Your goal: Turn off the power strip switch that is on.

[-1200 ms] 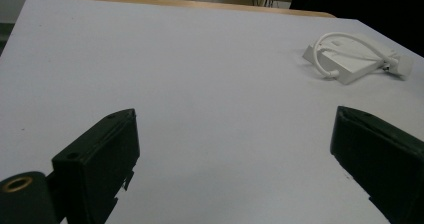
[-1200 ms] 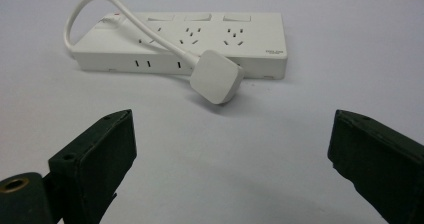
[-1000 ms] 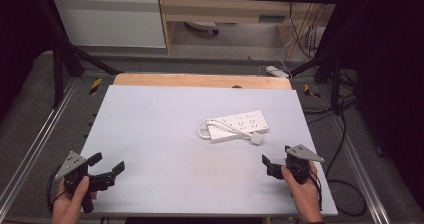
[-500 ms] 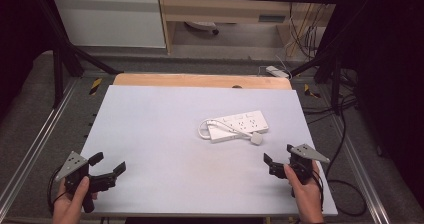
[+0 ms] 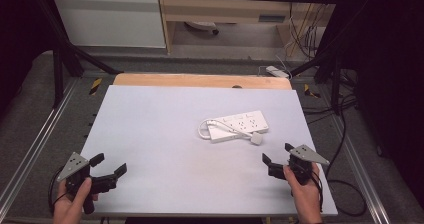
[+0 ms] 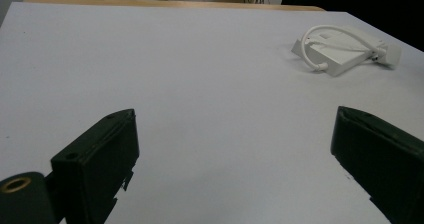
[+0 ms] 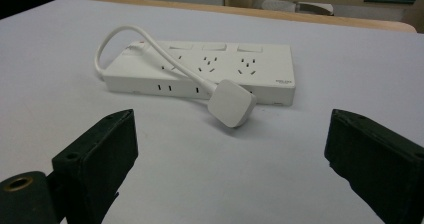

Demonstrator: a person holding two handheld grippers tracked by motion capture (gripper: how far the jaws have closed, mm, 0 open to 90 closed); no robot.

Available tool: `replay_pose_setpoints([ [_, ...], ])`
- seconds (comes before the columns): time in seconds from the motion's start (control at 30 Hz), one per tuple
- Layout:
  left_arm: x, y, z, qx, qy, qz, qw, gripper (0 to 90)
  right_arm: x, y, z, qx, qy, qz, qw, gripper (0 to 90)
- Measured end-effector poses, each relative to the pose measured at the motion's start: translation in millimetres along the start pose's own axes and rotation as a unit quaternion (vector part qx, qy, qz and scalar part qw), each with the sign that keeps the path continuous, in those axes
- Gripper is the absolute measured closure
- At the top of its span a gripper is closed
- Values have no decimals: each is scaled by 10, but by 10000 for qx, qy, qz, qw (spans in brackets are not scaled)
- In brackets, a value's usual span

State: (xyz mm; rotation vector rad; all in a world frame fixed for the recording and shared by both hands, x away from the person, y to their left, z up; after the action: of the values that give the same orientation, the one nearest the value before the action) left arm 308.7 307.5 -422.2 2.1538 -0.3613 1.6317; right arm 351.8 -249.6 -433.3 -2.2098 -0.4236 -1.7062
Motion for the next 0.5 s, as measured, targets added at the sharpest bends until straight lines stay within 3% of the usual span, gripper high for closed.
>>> replay_pose_setpoints([
  [0.5, -13, 3, 25, 12, -36, 40, 10000, 52, 184, -21, 160, 76, -109, -42, 9999, 47],
])
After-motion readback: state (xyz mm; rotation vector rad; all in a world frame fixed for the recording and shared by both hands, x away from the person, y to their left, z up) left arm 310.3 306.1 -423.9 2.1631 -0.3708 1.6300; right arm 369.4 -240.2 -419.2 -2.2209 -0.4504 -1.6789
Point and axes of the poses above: each handheld gripper's, and its own axes: z roughly forward along the jaws, x roughly out of its top, y roughly to its right, the point moved 2 cm from there along z, roughly forward along the jaws, and after that the axes turned 10 degrees about y, right-handed, at the moved point
